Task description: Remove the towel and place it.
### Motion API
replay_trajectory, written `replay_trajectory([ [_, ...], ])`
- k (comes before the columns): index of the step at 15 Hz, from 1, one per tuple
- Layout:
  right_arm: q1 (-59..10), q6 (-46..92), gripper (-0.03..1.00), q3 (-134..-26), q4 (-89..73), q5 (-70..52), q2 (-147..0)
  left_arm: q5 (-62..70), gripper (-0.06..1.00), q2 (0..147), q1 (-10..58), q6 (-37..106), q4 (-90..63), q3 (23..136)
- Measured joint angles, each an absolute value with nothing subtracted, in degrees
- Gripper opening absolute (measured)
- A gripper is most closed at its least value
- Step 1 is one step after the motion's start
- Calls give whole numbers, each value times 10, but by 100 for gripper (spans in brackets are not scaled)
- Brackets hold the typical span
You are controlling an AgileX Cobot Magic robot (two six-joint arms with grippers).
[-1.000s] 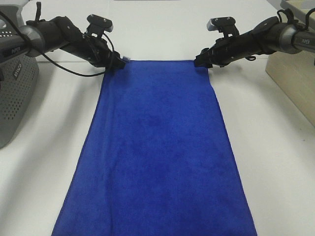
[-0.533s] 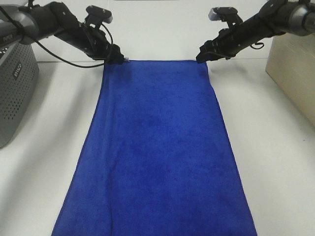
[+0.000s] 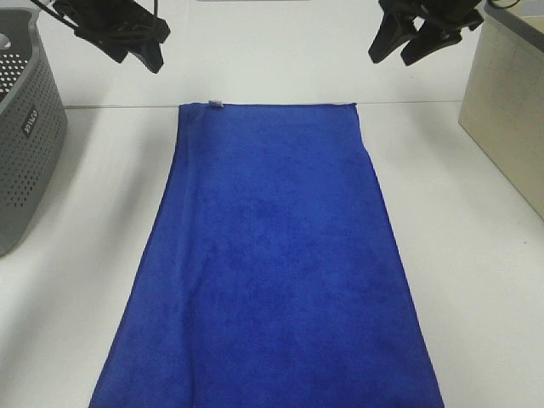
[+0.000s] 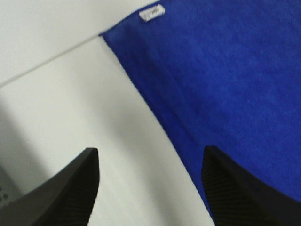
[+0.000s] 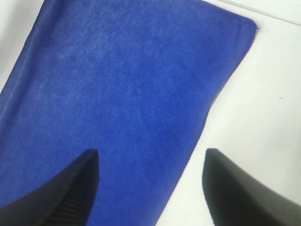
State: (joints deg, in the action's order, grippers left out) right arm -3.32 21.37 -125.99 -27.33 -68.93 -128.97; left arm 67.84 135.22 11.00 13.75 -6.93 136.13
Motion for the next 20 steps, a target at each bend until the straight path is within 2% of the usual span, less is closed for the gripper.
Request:
replay_trajectory([
  [5, -33, 84, 64, -1260, -190, -697, -1160, 694, 60, 1258, 107, 77, -37, 1361],
  [9, -12, 49, 64, -1219, -103, -697, -1063, 695, 60, 1175, -5, 29, -36, 1321],
  [13, 34, 45, 64, -1040, -92, -697, -912, 695, 60, 1046, -82, 44, -50, 1181],
  [17, 29, 32, 76, -817, -101, -698, -690, 695, 60, 863, -85, 66, -37, 965],
  [20, 29, 15, 80, -683, -103, -700, -527, 697, 60, 697, -85, 66, 3, 807],
])
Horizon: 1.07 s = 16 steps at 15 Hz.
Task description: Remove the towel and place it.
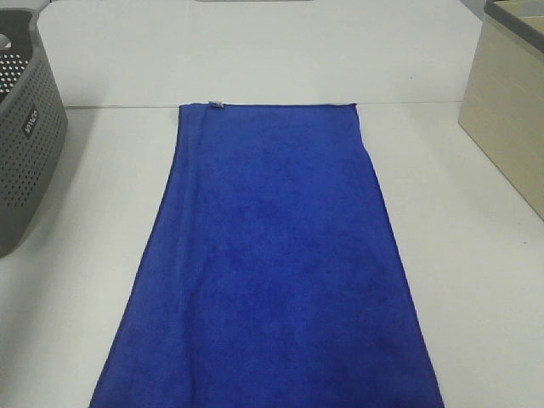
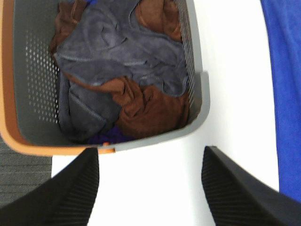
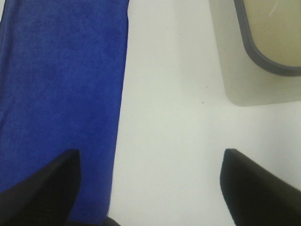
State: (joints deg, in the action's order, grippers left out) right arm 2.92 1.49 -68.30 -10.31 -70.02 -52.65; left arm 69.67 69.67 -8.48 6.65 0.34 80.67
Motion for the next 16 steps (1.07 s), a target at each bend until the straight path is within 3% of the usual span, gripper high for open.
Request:
replay_trajectory([
  [4, 29, 14, 80, -579, -87, -701, -344, 699, 60, 490, -85, 68, 30, 638],
  [10, 29, 14, 80, -523, -50, -701, -245, 696, 62, 317, -85, 87, 85, 557],
  [11, 17, 14, 80, -516, -49, -701, -228, 666, 70, 286, -85, 88, 80, 529],
  [12, 10, 14, 82, -509, -48, -701, -215, 641, 89, 265, -85, 91, 65, 510],
  [16, 9, 14, 89, -485, -38, -701, -164, 633, 99, 202, -49, 160, 0, 468],
])
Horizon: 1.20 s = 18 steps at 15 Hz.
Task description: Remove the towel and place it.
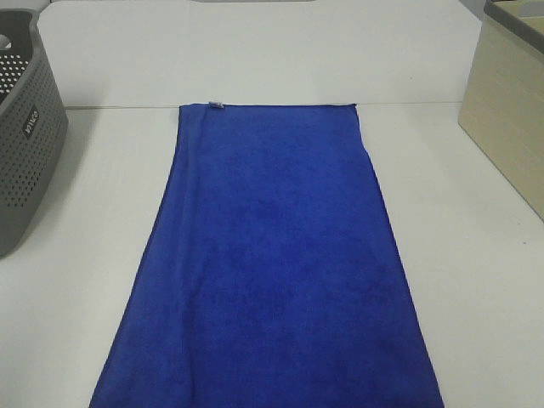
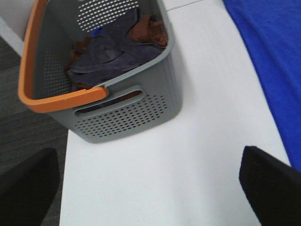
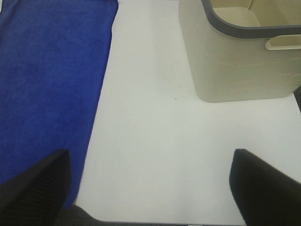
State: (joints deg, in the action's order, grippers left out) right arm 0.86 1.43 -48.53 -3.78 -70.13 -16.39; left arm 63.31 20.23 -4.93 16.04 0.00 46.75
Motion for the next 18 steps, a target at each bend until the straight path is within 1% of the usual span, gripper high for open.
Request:
replay_trajectory([
  [4, 7, 39, 90, -423, -10, -701, -56, 637, 99, 73, -44, 175, -57, 418],
  [7, 7, 55, 90, -383, -26, -702, 1, 653, 99, -1, -44, 144, -61, 379],
  [10, 7, 89, 90, -332, -73, -701, 3, 669, 99, -3, -45, 109, -57, 327],
  [13, 7, 118, 90, -287, -89, -701, 3, 646, 99, -3, -45, 41, -30, 315],
  [15, 7, 126, 90, -275, -95, -669, 3, 640, 99, -3, -45, 0, 13, 307],
  [16, 7, 126, 90, -267, -100, -653, 3, 631, 99, -3, -45, -6, 15, 301],
  [18, 7, 125, 90, -264, -100, -643, 3, 628, 99, -3, -45, 36, -19, 298],
])
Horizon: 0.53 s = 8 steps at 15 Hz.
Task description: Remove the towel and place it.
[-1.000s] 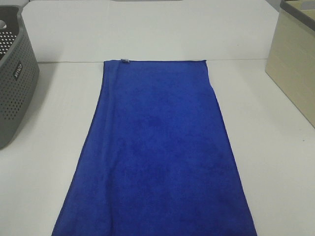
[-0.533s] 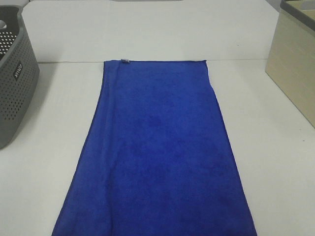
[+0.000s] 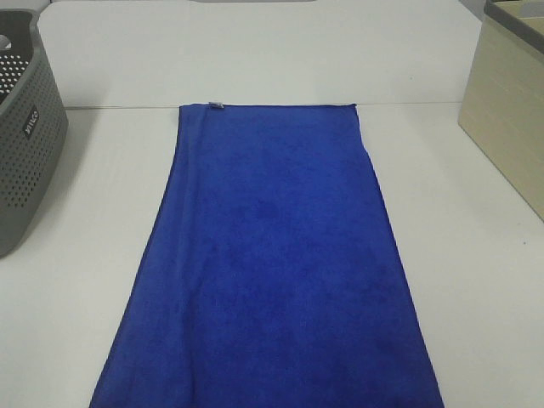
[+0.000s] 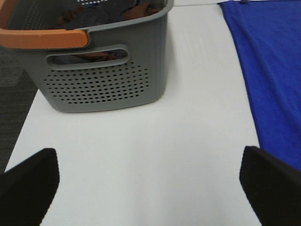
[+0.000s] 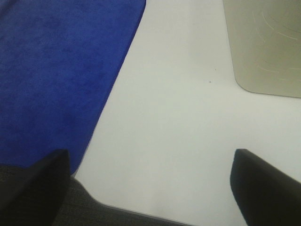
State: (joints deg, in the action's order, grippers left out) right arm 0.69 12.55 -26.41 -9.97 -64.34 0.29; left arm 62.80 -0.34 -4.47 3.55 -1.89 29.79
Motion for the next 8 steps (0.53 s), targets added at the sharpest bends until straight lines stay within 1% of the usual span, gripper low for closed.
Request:
replay_trajectory([
  [2, 7, 125, 90, -264, -100, -643, 3, 627, 99, -3, -45, 64, -39, 298],
  [8, 7, 118, 90, -264, -99, -642, 3, 619, 99, -3, -45, 67, -41, 298],
])
